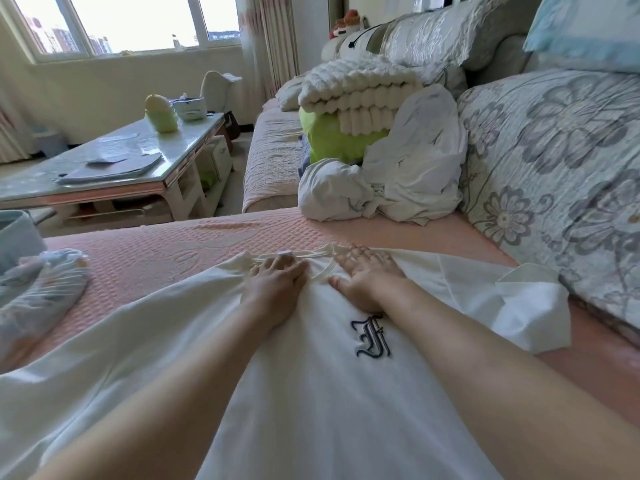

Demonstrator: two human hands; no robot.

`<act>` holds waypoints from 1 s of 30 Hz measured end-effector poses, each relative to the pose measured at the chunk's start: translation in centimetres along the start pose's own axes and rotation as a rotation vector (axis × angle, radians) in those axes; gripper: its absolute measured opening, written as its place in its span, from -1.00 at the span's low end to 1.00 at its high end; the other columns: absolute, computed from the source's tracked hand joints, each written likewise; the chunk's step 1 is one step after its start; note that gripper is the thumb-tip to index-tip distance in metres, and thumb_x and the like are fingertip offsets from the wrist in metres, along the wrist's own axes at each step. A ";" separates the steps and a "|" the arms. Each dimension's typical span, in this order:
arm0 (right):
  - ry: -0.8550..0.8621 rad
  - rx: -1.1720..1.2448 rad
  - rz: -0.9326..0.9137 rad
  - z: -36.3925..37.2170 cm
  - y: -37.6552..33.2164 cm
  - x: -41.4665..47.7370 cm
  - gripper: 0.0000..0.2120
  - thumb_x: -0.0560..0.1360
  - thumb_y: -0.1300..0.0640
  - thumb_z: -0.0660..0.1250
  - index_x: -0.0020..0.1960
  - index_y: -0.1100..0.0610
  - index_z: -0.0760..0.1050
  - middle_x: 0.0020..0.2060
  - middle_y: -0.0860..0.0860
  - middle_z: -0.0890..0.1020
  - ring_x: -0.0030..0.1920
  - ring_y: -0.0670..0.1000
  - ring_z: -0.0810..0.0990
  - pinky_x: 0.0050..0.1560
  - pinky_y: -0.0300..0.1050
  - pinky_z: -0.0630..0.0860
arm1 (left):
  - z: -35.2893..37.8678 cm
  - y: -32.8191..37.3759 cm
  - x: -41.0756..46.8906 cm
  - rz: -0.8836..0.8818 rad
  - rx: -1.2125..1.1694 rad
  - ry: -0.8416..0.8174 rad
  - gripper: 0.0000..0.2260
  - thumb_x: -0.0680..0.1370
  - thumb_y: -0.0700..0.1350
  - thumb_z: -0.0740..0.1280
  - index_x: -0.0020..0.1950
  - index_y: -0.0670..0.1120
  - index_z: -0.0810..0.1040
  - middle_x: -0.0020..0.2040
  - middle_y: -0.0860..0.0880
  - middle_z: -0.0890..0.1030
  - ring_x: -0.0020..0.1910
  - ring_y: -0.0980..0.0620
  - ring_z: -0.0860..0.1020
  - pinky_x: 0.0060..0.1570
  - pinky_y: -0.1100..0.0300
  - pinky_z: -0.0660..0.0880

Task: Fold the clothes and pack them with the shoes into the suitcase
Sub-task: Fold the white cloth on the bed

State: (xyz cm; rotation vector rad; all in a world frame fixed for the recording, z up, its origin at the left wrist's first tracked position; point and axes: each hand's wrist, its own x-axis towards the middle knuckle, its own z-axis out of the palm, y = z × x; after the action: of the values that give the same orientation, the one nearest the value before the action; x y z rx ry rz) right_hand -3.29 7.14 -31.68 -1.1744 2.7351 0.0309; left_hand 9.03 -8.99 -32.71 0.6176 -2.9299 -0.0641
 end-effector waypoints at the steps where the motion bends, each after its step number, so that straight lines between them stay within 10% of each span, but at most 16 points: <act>1: 0.020 -0.011 0.013 0.1 -0.1 -0.2 -0.33 0.61 -0.36 -0.16 0.62 -0.14 -0.25 0.62 0.02 -0.20 0.62 0.06 -0.19 0.58 0.15 -0.17 | -0.1 0.3 -0.2 -0.005 0.037 0.037 -0.60 0.68 0.12 0.03 0.52 0.19 0.27 0.54 0.06 0.27 0.51 -0.03 0.21 0.45 -0.03 0.16; 18: -0.060 -0.036 -0.193 1.7 -0.4 -25.2 -0.38 0.65 -0.24 0.06 0.64 -0.10 0.01 0.64 0.04 -0.03 0.62 0.03 -0.03 0.57 0.02 0.00 | -4.9 11.4 -21.8 0.167 -0.217 -0.040 -0.62 0.63 0.14 0.15 0.42 0.04 0.35 0.40 0.02 0.37 0.39 -0.03 0.34 0.32 0.08 0.29; 26: -0.053 -0.047 -0.063 3.6 3.7 -36.9 -0.45 0.69 -0.12 0.02 0.64 -0.08 -0.02 0.64 0.05 -0.05 0.62 0.06 -0.04 0.59 -0.03 -0.10 | -3.8 16.9 -29.7 0.167 -0.124 -0.310 -0.40 0.63 0.23 0.08 0.62 0.09 -0.01 0.64 -0.01 -0.09 0.61 -0.02 -0.14 0.55 -0.05 -0.17; 30: 0.005 -0.043 0.139 3.4 5.0 -40.6 -0.42 0.64 -0.12 0.09 0.61 -0.02 0.06 0.57 0.13 0.12 0.54 0.16 0.13 0.49 0.09 0.16 | -4.0 18.1 -31.9 0.170 -0.184 -0.253 -0.45 0.63 0.17 0.15 0.60 0.12 0.10 0.63 0.02 0.02 0.60 -0.02 -0.04 0.54 -0.01 -0.07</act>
State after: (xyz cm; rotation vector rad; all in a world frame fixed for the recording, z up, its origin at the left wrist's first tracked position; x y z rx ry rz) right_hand 21.12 40.06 -28.78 -0.9940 2.8293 0.1043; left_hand 31.27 20.41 -31.69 0.3534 -3.1554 -0.4158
